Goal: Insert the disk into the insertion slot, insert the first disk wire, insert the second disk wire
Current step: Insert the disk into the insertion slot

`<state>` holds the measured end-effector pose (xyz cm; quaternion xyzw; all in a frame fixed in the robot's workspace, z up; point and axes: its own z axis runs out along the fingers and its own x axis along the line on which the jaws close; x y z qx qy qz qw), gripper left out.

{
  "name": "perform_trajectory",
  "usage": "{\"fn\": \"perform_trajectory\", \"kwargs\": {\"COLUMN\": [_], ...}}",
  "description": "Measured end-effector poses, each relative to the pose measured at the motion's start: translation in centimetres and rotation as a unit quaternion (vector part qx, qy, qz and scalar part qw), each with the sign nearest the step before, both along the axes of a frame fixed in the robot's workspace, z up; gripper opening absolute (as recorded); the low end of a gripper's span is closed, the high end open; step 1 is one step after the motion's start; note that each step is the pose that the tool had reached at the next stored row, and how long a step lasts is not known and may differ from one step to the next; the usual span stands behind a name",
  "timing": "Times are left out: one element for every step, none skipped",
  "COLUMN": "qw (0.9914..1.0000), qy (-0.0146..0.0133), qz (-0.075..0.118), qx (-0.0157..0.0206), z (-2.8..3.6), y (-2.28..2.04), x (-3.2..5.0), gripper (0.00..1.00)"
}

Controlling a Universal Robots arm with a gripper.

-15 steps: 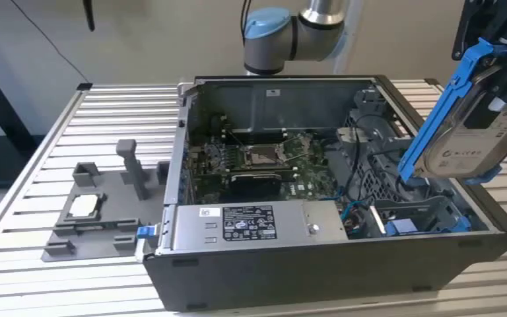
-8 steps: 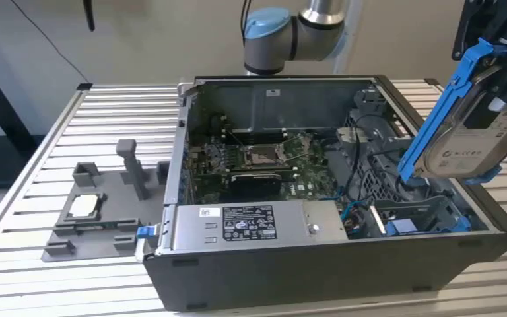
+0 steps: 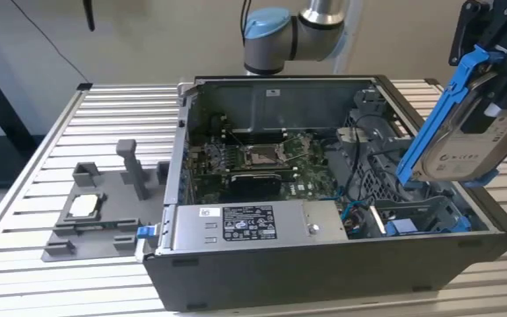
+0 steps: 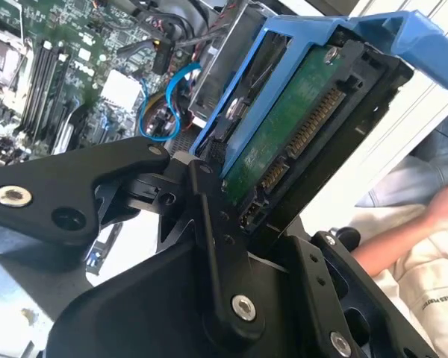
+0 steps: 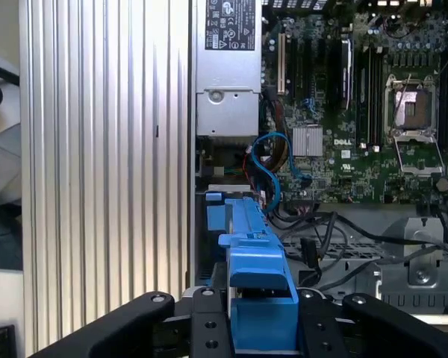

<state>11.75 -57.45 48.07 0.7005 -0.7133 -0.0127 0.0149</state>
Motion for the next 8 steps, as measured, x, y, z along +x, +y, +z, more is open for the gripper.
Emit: {"fn": "perform_trajectory", "kwargs": {"qw": [1.0, 1.0, 1.0, 1.0, 1.0, 1.0, 1.0, 0.99999], "qy": [-0.0001, -0.0002, -0.0005, -0.0008, -0.0012, -0.0019, -0.0028, -0.0038], "qz": [0.0, 0.0, 0.0, 0.0, 0.0, 0.0, 0.0, 0.0], "qx": [0.0, 0.0001, 0.0002, 0.0004, 0.0007, 0.001, 0.0012, 0.0012], "z": [-0.14, -0.29, -0.44, -0.59, -0.73, -0.88, -1.03, -1.2], "y": [-0.02, -0.05, -0.09, -0.13, -0.18, -0.21, -0.23, -0.24], "x": [0.0, 0.0, -0.01, 0.0, 0.0, 0.0, 0.0, 0.0], "gripper": [0.33, 0.33, 0.33, 0.33, 0.33, 0.33, 0.33, 0.33]}}
